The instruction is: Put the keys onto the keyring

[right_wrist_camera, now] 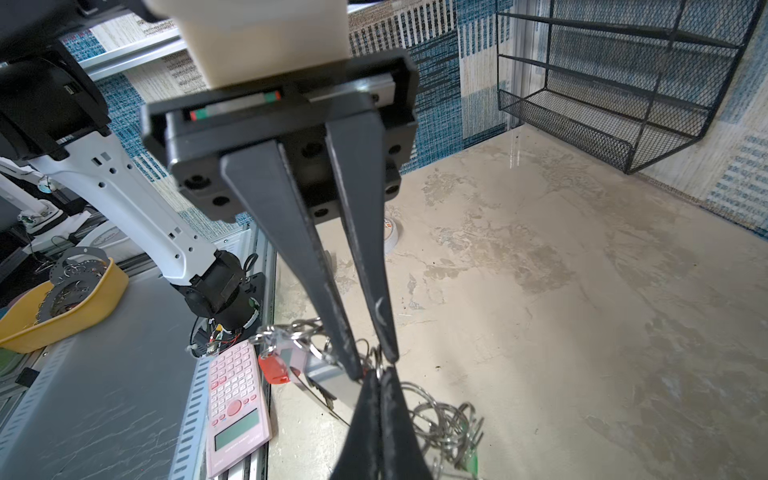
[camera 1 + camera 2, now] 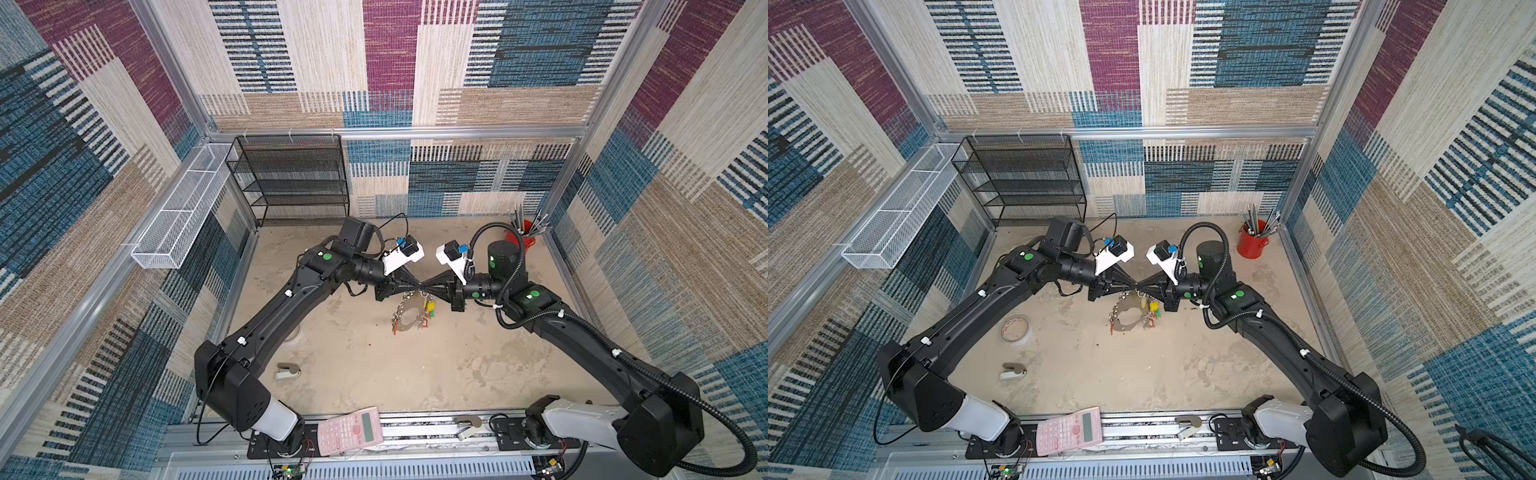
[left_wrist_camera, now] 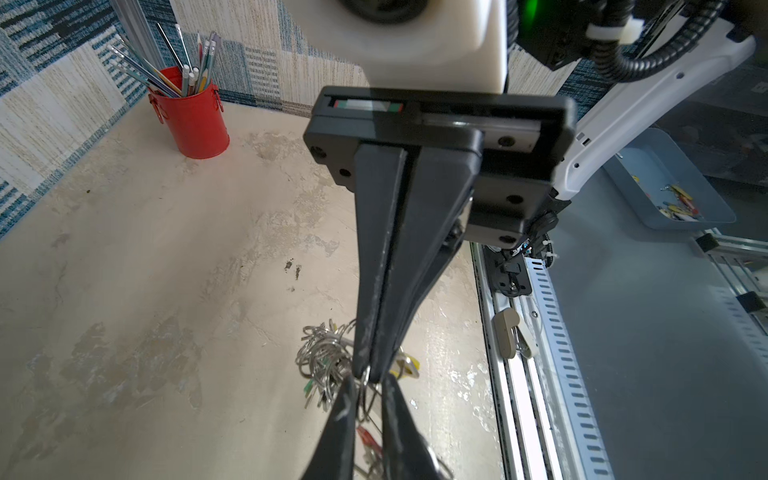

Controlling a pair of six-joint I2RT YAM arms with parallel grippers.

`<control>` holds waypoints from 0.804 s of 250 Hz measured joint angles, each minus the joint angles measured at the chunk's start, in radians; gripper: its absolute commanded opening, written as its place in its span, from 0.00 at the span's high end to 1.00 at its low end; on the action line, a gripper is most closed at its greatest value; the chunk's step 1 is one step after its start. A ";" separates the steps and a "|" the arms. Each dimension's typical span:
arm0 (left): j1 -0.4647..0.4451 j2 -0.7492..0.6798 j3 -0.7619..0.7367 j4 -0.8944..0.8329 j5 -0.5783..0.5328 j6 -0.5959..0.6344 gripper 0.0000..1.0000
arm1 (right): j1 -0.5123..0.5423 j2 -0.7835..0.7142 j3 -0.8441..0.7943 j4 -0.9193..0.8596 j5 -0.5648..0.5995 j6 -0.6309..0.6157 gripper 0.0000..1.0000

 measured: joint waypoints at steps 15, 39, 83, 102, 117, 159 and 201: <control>-0.001 0.001 0.000 -0.002 -0.002 0.002 0.89 | 0.000 0.000 0.000 0.000 0.000 0.000 1.00; -0.001 0.001 0.000 -0.006 -0.002 0.003 0.93 | 0.000 0.000 0.000 0.000 0.001 0.000 1.00; -0.001 0.005 0.000 -0.007 -0.011 0.003 1.00 | -0.001 0.000 0.000 -0.007 -0.002 0.000 1.00; -0.002 0.006 0.000 -0.007 -0.010 0.003 1.00 | -0.001 0.000 -0.001 -0.009 -0.001 0.000 1.00; -0.003 0.008 0.000 -0.008 -0.010 0.003 1.00 | -0.002 0.000 -0.001 -0.010 -0.001 0.000 1.00; -0.010 0.018 0.006 -0.022 -0.018 0.003 1.00 | -0.002 0.000 -0.002 -0.027 0.000 0.002 1.00; -0.017 0.026 0.010 -0.028 -0.029 0.000 1.00 | -0.003 -0.001 -0.005 -0.041 0.008 0.006 0.99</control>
